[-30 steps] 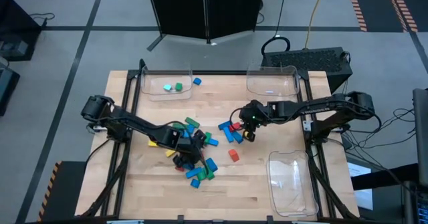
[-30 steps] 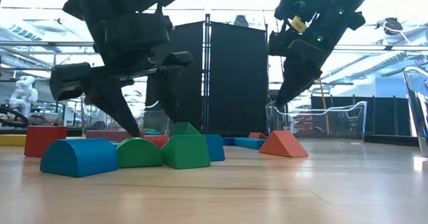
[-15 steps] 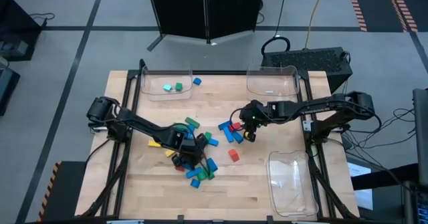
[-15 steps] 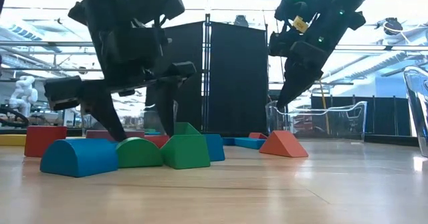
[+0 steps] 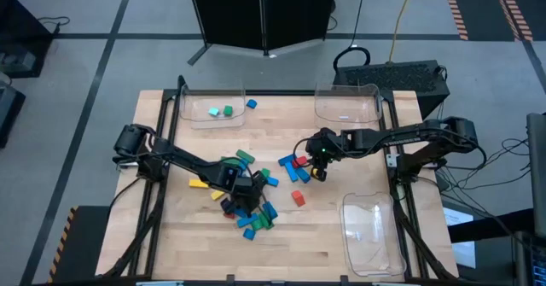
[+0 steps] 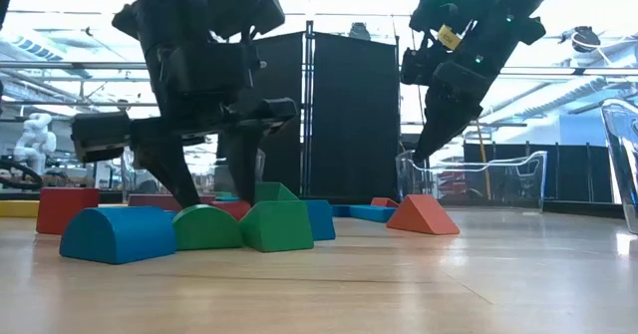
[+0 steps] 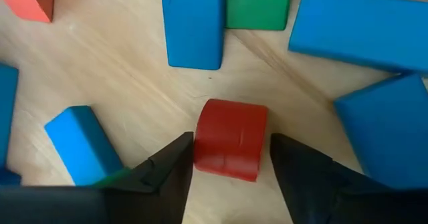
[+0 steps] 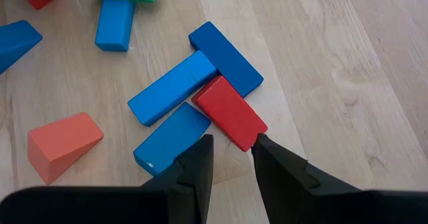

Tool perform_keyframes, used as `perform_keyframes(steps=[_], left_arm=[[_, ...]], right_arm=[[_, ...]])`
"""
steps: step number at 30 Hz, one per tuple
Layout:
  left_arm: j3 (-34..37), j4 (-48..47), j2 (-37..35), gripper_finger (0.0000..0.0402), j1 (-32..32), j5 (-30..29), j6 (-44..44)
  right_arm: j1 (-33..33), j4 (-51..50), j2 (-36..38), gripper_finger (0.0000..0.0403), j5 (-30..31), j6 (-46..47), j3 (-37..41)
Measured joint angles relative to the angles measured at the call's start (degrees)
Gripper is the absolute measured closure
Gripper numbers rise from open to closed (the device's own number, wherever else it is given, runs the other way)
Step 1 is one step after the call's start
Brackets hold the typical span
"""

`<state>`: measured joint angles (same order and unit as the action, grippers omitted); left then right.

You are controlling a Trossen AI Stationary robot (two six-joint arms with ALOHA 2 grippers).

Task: Sort blocks by size
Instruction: Put the red half-circle block into the top left transparent bin

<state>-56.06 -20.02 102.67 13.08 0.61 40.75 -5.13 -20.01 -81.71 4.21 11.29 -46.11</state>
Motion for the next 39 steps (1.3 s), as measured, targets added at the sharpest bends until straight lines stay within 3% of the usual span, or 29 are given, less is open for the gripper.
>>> perform_keyframes(steps=[6,14,28,39], left_arm=[[-0.04,-0.04,0.49,0.0232,0.00,0.65,-2.35],[0.23,0.59,-1.34,0.0256,-1.71,0.63,-13.12],[0.20,-0.67,-13.34,0.0258,-6.00,-1.80,-22.77],[0.16,-7.30,-24.53,0.0258,-17.04,-14.31,-31.53]], right_arm=[[0.00,0.02,0.00,0.0303,0.00,0.02,0.00],[0.00,0.07,0.00,0.0303,0.31,0.02,0.00],[0.00,11.93,-0.02,0.0303,0.27,2.03,6.33],[0.96,20.48,-0.02,0.0303,0.10,6.73,11.93]])
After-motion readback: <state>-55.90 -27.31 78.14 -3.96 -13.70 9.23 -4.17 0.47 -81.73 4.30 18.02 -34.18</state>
